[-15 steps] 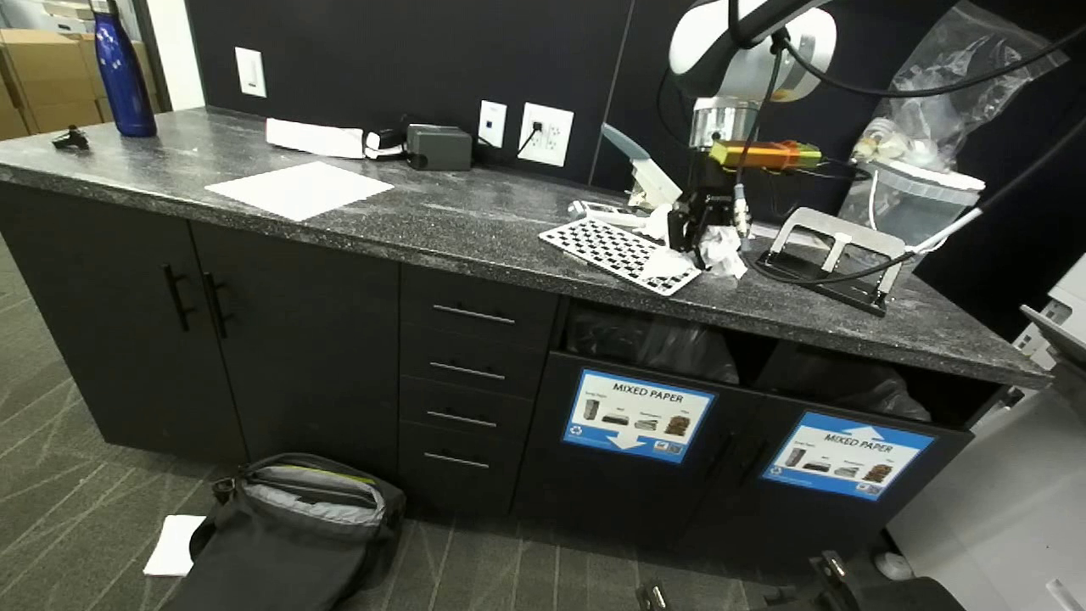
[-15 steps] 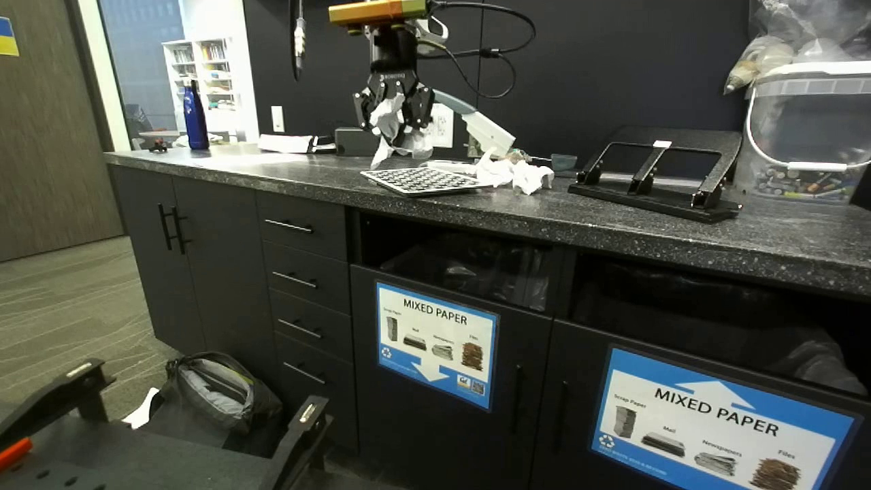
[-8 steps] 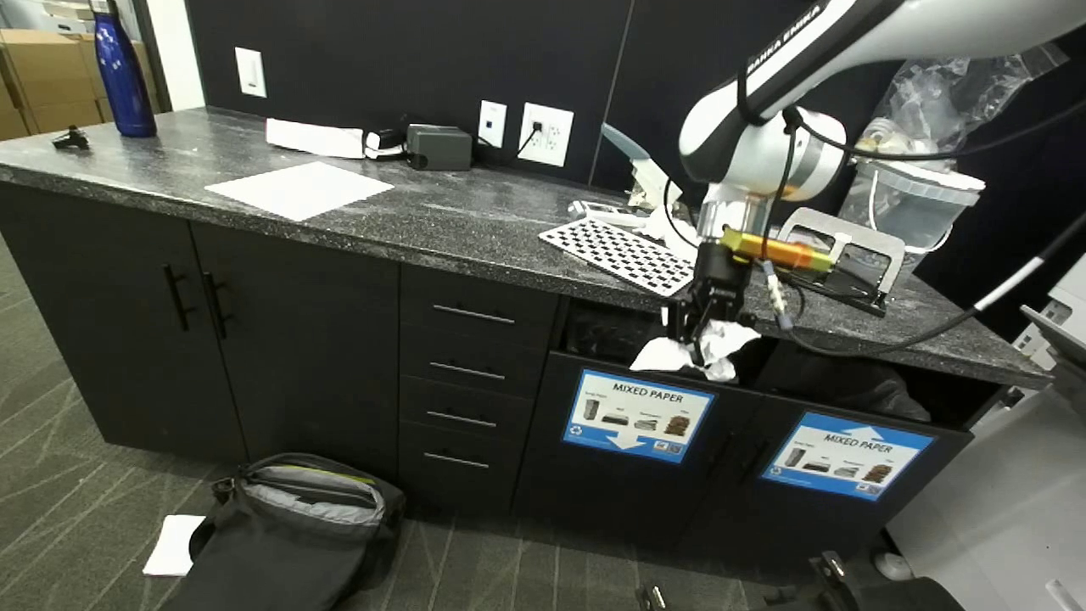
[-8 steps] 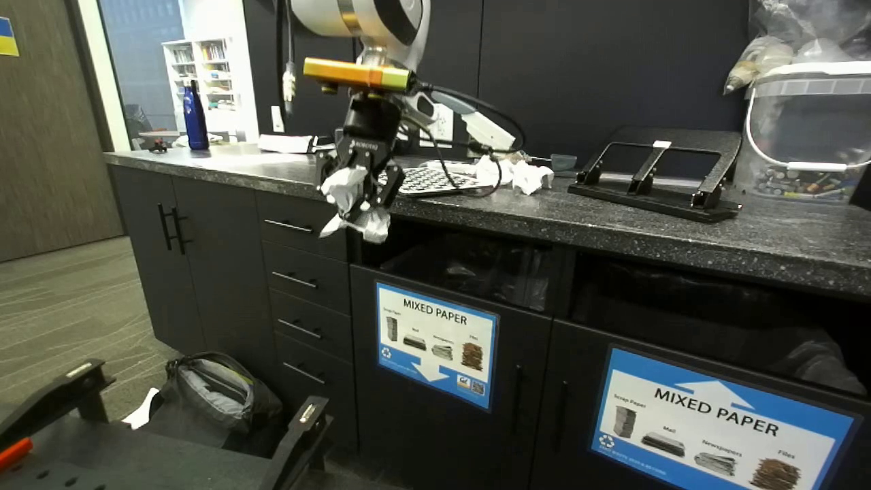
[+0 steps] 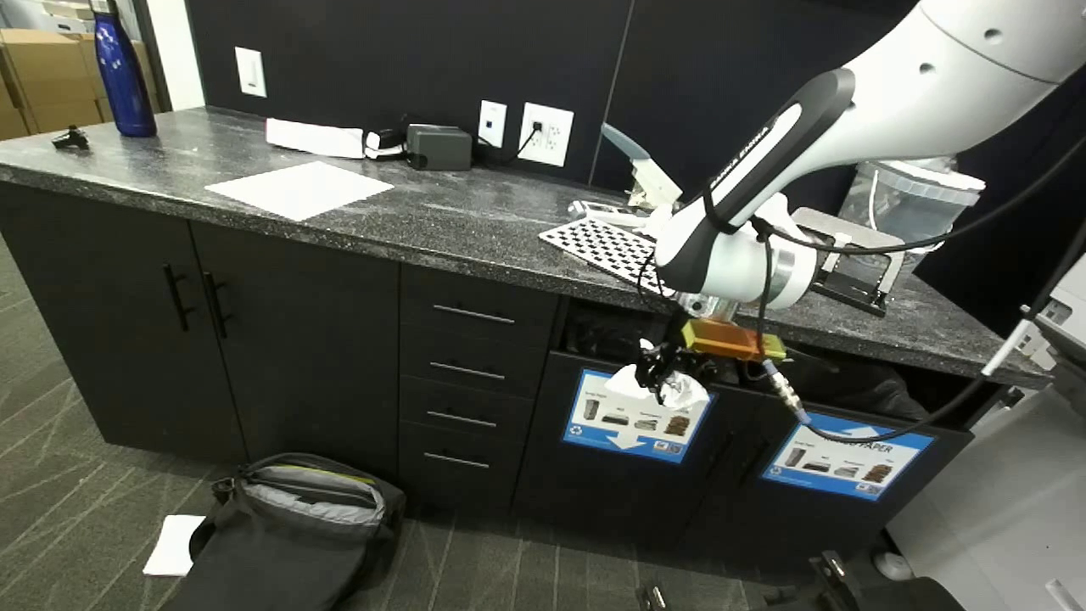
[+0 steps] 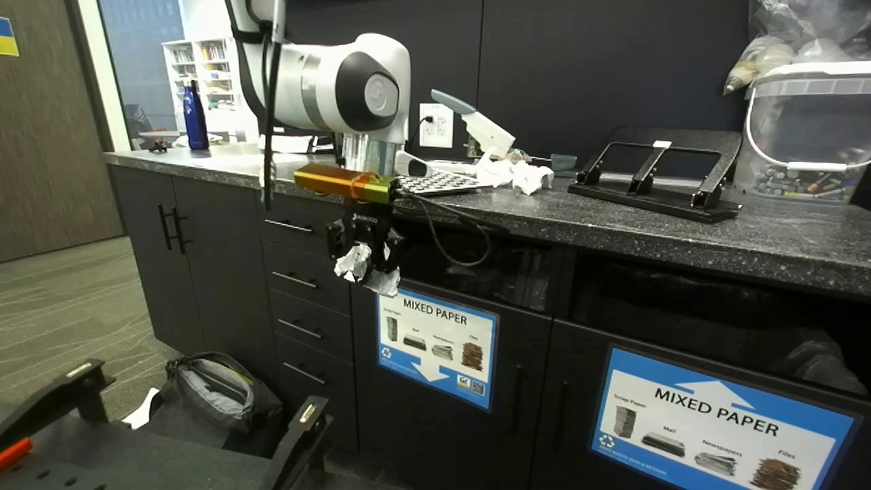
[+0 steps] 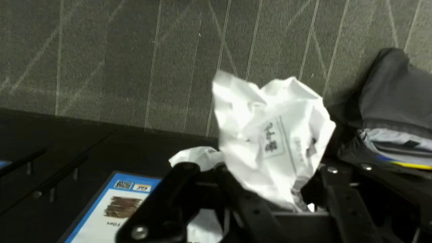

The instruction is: Pick up all the papers from the counter and throw them in the bin

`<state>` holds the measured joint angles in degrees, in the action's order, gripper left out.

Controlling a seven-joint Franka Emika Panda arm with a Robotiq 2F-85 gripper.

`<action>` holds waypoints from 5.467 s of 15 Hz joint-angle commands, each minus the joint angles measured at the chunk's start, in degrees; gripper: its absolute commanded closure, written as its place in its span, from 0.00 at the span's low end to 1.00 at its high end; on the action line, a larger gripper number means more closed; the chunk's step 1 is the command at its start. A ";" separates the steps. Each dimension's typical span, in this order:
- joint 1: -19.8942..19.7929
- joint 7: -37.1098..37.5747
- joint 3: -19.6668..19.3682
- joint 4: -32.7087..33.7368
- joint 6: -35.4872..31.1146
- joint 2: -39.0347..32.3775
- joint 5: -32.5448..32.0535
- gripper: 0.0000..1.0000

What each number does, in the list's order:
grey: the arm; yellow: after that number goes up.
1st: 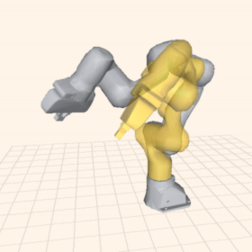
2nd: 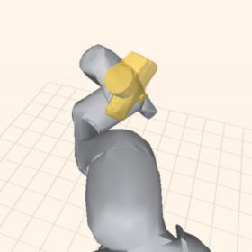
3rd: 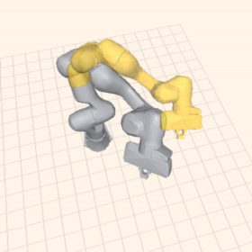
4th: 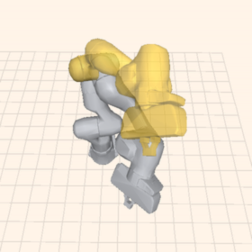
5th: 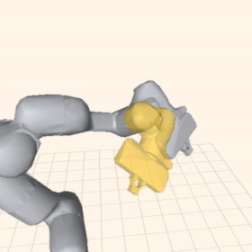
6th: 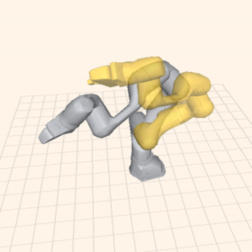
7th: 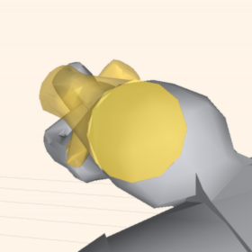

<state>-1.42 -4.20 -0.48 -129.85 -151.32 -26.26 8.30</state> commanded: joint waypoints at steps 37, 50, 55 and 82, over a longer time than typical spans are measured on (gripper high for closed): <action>1.73 2.97 -1.50 38.94 -78.13 -49.51 -1.01 0.64; 2.63 -0.36 -3.82 37.73 -77.88 -46.24 1.53 0.00; 3.41 -0.20 -3.11 21.10 -64.76 -32.94 3.89 0.00; -1.30 12.13 -9.34 42.52 24.30 -4.49 -12.93 0.00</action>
<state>1.04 8.05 -10.90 -98.64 -128.12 -21.82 -5.83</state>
